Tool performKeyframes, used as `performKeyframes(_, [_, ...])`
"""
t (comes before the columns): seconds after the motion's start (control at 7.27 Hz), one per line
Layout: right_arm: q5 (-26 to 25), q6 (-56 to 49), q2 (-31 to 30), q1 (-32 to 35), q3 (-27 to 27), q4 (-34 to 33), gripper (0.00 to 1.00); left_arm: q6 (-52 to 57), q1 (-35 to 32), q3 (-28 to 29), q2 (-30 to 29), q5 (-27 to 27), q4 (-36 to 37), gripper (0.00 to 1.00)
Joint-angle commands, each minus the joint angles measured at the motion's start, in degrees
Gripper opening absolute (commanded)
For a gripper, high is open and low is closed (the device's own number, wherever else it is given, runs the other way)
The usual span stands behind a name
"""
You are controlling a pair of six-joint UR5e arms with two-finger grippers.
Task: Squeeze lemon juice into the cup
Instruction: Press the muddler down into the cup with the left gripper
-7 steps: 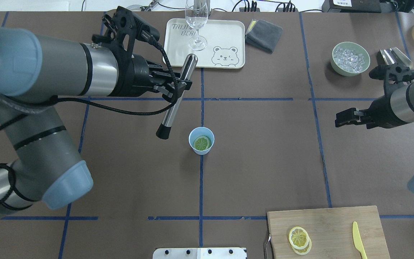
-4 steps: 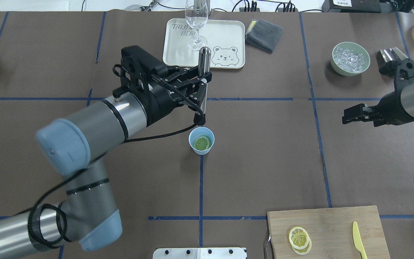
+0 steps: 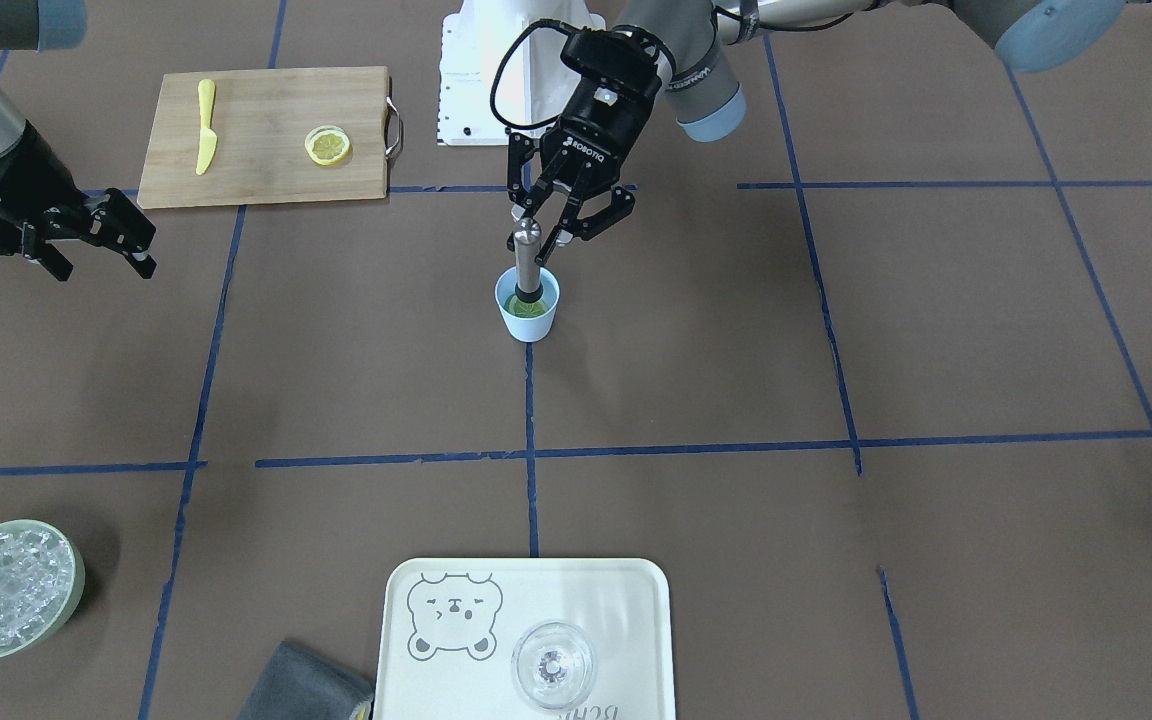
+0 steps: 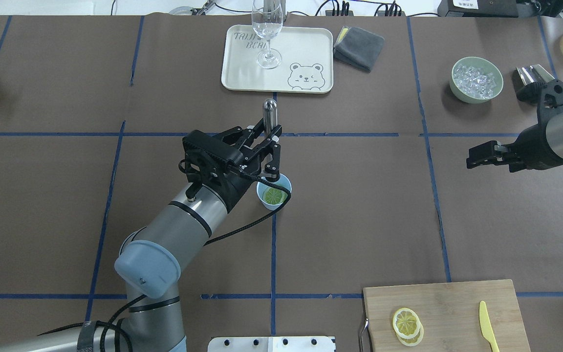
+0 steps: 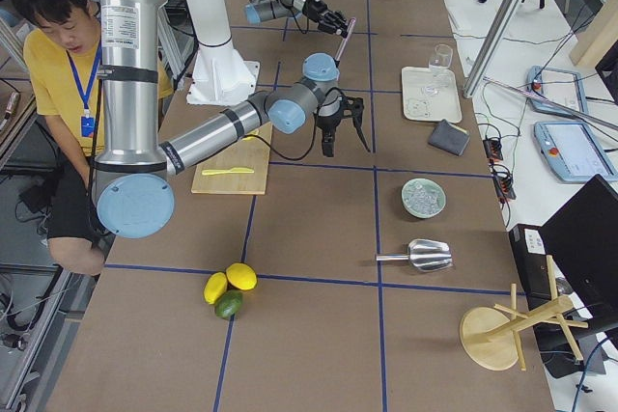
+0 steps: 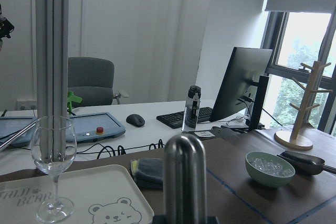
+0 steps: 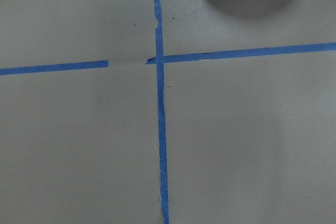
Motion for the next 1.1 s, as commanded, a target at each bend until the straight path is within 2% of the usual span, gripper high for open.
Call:
performKeyframes(0.0, [0.0,0.1,0.1,0.0,-0.1,0.0,1.00,0.0,0.8,3.4,-1.0,1.7,-1.6,0.00])
performKeyframes(0.96, [0.6,0.1,0.2,-0.1,-0.3,0.0,1.00,0.1,3.3,7.4,-1.0,1.7,-1.7,0.00])
